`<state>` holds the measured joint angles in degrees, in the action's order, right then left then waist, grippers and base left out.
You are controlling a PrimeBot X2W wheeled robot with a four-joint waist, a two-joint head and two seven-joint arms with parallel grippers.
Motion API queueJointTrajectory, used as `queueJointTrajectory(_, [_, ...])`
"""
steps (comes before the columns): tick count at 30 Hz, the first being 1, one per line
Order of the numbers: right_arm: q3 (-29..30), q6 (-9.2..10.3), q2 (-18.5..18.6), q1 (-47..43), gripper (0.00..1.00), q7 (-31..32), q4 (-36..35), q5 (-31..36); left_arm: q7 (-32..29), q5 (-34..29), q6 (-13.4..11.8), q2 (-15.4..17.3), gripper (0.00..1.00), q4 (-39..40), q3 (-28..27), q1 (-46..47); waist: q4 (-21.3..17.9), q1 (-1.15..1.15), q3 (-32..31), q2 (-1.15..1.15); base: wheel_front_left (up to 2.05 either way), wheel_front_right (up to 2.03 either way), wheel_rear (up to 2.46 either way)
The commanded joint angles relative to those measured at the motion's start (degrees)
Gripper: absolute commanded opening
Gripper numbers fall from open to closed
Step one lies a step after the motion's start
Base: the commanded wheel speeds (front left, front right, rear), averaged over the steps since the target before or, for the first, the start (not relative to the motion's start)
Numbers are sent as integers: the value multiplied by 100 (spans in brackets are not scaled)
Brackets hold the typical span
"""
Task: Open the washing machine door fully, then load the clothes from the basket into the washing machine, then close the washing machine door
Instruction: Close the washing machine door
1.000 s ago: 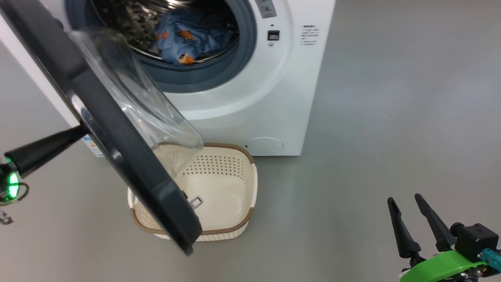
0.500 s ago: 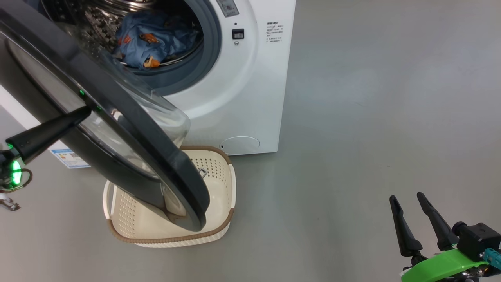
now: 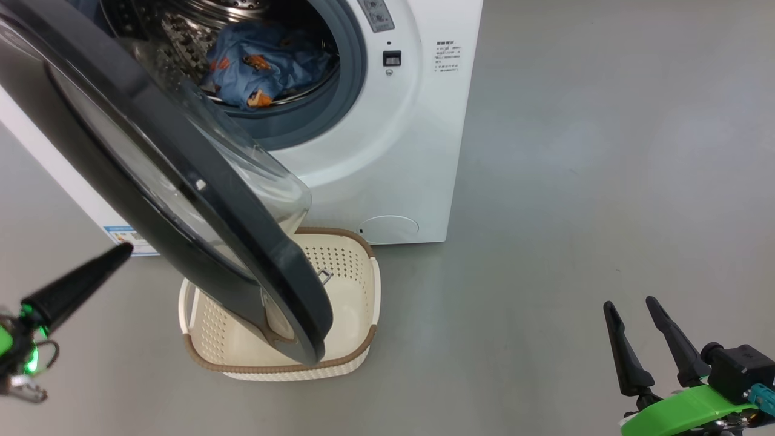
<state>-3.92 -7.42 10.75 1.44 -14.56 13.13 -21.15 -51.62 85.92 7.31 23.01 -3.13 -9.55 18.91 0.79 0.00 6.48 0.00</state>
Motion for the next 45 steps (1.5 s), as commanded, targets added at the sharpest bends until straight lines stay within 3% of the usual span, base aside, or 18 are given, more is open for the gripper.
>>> queueJointTrajectory(1, [-107,-7,68,-48,100,-44,-157,48,80,-66,18,318,25,182,-251,-28,27,0,-17,0,0,0,0])
queueJointTrajectory(8, [-136,-7,122,-53,100,-44,-162,31,805,-161,18,254,47,117,-212,-630,54,0,-60,0,0,0,0])
queueJointTrajectory(9, [-141,-7,131,-54,100,-44,-162,27,937,-206,18,257,55,111,-194,-703,52,0,-64,0,0,0,0])
queueJointTrajectory(11, [-148,-7,147,-51,100,-44,-165,21,1230,-320,18,269,82,92,-116,-855,43,0,-70,0,0,0,0])
queueJointTrajectory(14, [-150,-7,165,-48,100,-44,-172,19,1695,-481,18,297,100,52,94,-1112,17,0,-76,0,0,0,0])
queueJointTrajectory(25, [-152,-7,194,-69,100,-44,-164,13,4006,-956,18,544,100,-201,1110,-1943,-136,0,-106,0,0,0,0])
queueJointTrajectory(33, [-141,-7,216,-85,100,-44,-133,-10,6128,-1849,18,1047,100,-613,2458,-2116,-218,0,-145,0,0,0,0])
queueJointTrajectory(36, [-130,-7,219,-87,100,-44,-123,-10,6583,-2233,18,1151,100,-887,2866,-1996,-233,0,-159,0,0,0,0])
queueJointTrajectory(40, [-97,-7,227,-92,100,-44,-128,-11,6655,-2740,18,1020,100,-1052,2698,-1832,-228,0,-163,0,0,0,0])
queueJointTrajectory(45, [-68,-7,222,-97,100,-44,-138,-3,6660,-4102,18,461,100,-931,1920,-1909,-240,0,-167,0,0,0,0])
